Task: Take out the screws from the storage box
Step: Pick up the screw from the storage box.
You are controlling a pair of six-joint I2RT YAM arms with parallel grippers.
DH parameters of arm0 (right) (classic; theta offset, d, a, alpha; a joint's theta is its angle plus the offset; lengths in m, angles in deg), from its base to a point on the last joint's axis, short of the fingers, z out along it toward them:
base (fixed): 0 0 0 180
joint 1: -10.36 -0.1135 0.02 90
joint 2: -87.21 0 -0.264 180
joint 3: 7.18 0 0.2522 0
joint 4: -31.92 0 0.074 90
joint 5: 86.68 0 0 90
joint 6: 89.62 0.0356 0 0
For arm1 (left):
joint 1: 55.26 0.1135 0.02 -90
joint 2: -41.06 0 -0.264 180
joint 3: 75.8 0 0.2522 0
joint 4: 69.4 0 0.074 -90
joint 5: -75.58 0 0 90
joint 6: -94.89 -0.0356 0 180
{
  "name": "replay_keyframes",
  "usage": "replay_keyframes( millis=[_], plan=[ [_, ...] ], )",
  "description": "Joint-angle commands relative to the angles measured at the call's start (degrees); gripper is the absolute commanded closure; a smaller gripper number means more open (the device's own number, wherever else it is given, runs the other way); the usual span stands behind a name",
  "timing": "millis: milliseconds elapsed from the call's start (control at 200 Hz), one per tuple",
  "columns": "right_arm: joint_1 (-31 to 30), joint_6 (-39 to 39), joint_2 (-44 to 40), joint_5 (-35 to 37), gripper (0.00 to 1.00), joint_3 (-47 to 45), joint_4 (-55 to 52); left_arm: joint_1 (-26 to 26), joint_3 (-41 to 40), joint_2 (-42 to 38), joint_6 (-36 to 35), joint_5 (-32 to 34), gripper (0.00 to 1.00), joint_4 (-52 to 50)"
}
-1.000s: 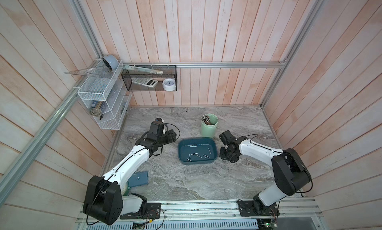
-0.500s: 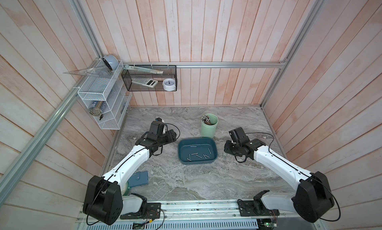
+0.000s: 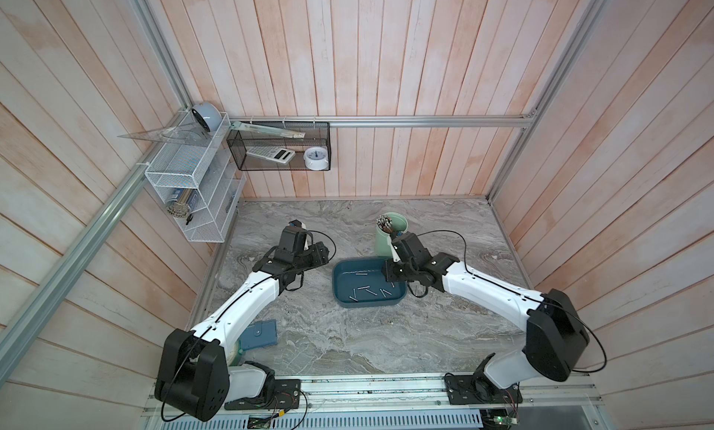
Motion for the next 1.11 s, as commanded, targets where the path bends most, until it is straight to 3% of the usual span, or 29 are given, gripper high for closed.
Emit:
replay_keyframes(
  millis=[0, 105, 210, 485, 1100],
  plan=[
    [-0.1, -4.7, 6.2, -1.7, 0.71, 6.1, -4.7, -0.2, -0.9, -1.3, -0.8, 1.0, 0.25, 0.7],
    [-1.3, -6.4, 11.3, -0.5, 0.69, 9.6, -5.5, -0.2, -1.0, -1.2, -0.8, 0.8, 0.25, 0.9],
    [-2.2, -7.6, 15.3, 1.1, 0.60, 12.0, -5.4, -0.2, -1.0, -1.1, -0.9, 0.9, 0.25, 1.0],
    [-3.4, -10.1, 24.1, 2.7, 0.59, 18.1, -8.0, -0.2, -1.0, -0.7, -1.0, 1.1, 0.25, 0.9],
    [-5.2, -10.6, 31.4, 6.2, 0.57, 20.5, -7.6, -0.2, -0.9, -0.2, -1.1, 1.5, 0.25, 0.8]
  ],
)
